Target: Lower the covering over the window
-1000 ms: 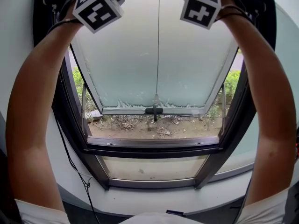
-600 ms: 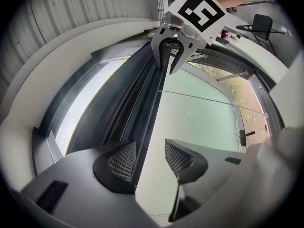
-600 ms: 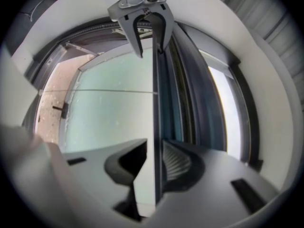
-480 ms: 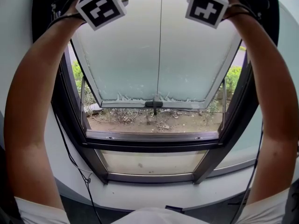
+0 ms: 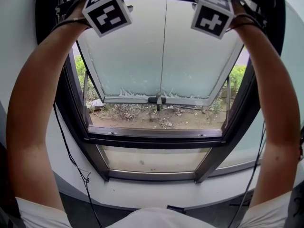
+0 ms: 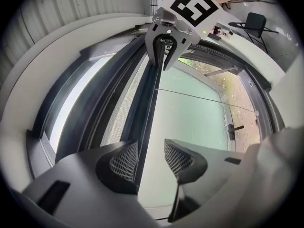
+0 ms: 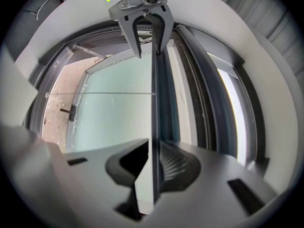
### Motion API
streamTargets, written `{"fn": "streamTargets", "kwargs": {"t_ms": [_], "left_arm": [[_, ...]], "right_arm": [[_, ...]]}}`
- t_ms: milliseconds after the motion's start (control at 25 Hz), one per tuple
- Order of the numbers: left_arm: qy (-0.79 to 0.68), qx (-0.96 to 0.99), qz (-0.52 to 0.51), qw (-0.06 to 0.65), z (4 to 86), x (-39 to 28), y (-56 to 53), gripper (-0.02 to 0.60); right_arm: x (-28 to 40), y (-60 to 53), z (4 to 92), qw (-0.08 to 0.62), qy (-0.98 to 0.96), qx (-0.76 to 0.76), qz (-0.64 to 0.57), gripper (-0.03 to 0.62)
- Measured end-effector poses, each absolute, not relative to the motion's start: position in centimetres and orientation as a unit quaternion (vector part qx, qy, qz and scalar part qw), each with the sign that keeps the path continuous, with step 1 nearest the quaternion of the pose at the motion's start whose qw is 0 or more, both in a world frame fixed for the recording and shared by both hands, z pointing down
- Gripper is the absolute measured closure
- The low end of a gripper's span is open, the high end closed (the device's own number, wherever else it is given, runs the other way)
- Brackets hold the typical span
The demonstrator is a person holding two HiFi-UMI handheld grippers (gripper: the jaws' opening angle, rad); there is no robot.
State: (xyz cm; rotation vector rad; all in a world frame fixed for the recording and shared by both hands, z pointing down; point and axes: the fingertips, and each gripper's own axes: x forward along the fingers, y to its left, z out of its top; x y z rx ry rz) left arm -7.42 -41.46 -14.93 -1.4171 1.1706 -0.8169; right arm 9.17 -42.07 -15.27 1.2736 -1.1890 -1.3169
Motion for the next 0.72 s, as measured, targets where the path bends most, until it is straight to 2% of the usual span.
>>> {"fn": "streamTargets", "kwargs": {"t_ms": [240,560,720], "left_arm": [[0.491,-0.591,-0.361,0.528,-13.1,-7.6,-41.4,0.428],[0.474,-0.559,-0.419,0.536,-10.6,-7.7,-42.5,0.425],[0.480,-0.574,-0.407,0.524,-10.6,-7.0,-42.7,0.425]], "right_arm": [[9.0,-42.0,-13.3,0.467,-0.484,0.509,-0.536,0.525],[8.9,-41.9,-12.1,0.479,-0.479,0.504,-0.536,0.525],[8.9,-41.9,-11.2,0.483,-0.481,0.499,-0.535,0.525]]}}
